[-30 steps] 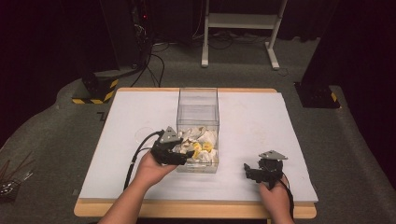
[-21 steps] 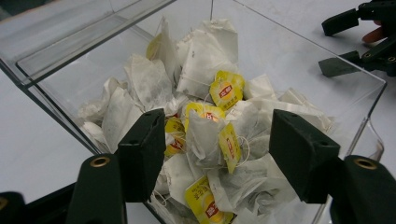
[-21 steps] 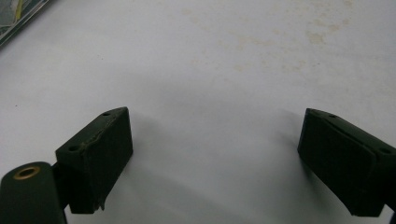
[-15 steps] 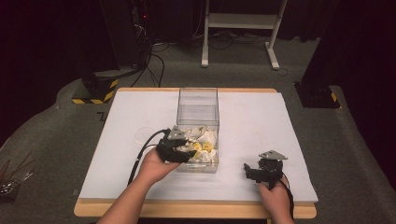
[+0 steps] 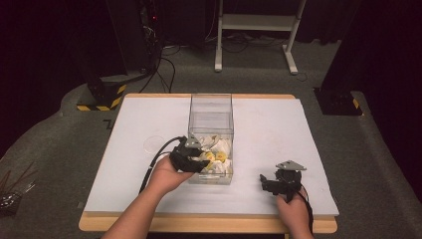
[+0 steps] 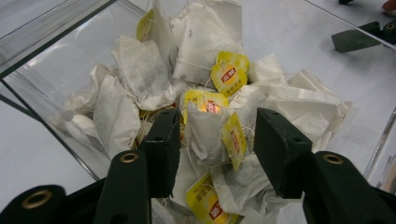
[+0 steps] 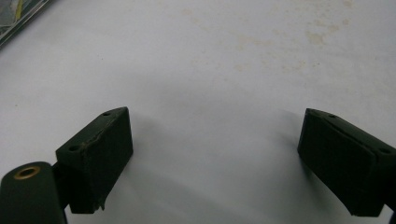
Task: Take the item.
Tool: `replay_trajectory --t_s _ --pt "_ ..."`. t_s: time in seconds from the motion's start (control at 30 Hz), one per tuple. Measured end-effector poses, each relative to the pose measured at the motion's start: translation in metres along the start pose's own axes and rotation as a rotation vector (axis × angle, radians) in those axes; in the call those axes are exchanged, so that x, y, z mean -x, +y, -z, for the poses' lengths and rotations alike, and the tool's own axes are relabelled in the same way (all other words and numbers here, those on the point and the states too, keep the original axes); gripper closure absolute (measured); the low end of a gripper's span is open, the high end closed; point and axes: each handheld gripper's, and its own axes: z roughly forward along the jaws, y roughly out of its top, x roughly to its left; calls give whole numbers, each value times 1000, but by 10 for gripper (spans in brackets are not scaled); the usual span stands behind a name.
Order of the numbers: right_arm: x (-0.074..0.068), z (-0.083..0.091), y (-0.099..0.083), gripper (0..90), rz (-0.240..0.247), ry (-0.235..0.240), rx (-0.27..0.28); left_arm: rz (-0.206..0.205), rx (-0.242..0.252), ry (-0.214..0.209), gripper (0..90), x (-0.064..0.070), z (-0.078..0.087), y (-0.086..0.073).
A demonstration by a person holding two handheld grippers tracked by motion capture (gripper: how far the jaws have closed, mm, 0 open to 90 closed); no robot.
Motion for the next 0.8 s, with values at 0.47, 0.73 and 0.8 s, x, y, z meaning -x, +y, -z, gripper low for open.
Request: replay_trajectory --t_s 0.47,0.73,0.8 --pt "0 0 0 103 1 0 0 -15 -58 -38 662 1 -4 2" --pt "0 0 0 103 1 -1 0 -25 -54 -47 800 3 -1 -2" --pt "0 0 0 103 1 -1 0 -22 -45 -47 824 3 0 -4"
